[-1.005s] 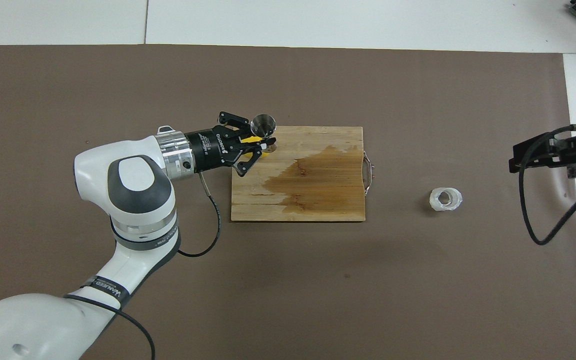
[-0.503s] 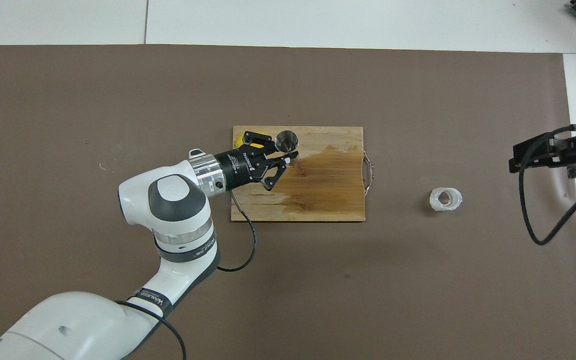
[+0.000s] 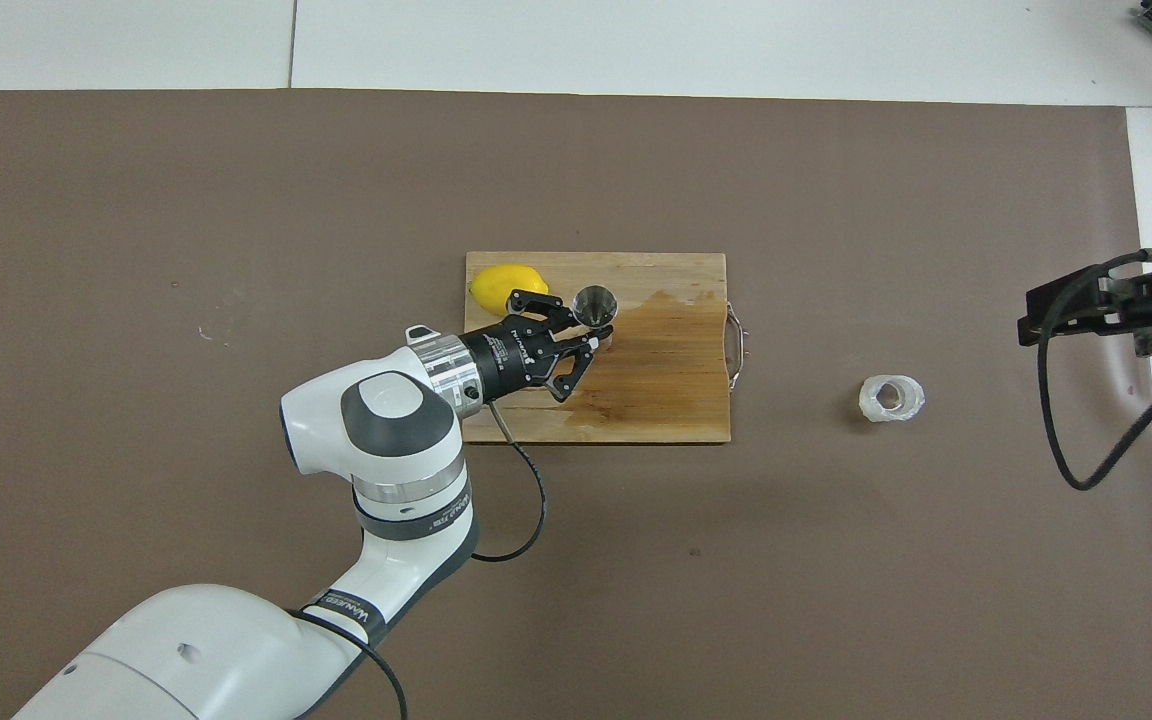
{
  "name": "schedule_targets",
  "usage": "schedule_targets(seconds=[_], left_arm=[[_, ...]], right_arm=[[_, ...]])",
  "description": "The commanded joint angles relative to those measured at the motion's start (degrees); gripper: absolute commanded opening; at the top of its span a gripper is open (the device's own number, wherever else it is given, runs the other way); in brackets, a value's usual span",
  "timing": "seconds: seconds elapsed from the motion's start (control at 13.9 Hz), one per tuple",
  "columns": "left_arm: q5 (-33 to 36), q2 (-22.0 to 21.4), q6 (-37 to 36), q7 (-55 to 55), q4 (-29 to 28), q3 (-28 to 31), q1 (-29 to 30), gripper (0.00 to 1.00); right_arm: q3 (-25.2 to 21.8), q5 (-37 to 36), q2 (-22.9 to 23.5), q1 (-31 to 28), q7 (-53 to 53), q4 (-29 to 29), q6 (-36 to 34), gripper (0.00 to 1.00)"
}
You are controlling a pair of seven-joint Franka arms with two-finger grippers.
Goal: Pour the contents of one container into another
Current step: 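Carry the silver cup with the left gripper over the cutting board, then lower the silver cup onto the board and open the left gripper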
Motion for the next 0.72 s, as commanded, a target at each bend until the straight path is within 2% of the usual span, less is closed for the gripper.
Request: schedule_targets(seconds=[0.0, 0.43, 0.5, 0.65], left_arm=[[-2.6, -0.1, 2.0, 2.6, -0.7, 0.6, -1.7, 0.00], [-2.8, 0.2, 3.7, 4.0, -0.6, 0.7, -2.7, 0.00], [-2.5, 0.2, 3.8, 4.7, -0.6, 0.8, -2.7, 0.10], [-1.9, 0.2, 3.9, 8.6, -0.4, 0.8, -2.2, 0.59]], right_arm=[[0.4, 1.3, -1.0, -0.8, 0.6, -1.0, -0.4, 1.00], [0.4, 1.2, -1.1, -0.8, 0.6, -1.0, -0.4, 1.00], [0.4, 1.2, -1.1, -0.8, 0.6, -1.0, -0.4, 1.00], [0.4, 1.3, -1.1, -0.8, 0.6, -1.0, -0.4, 1.00]])
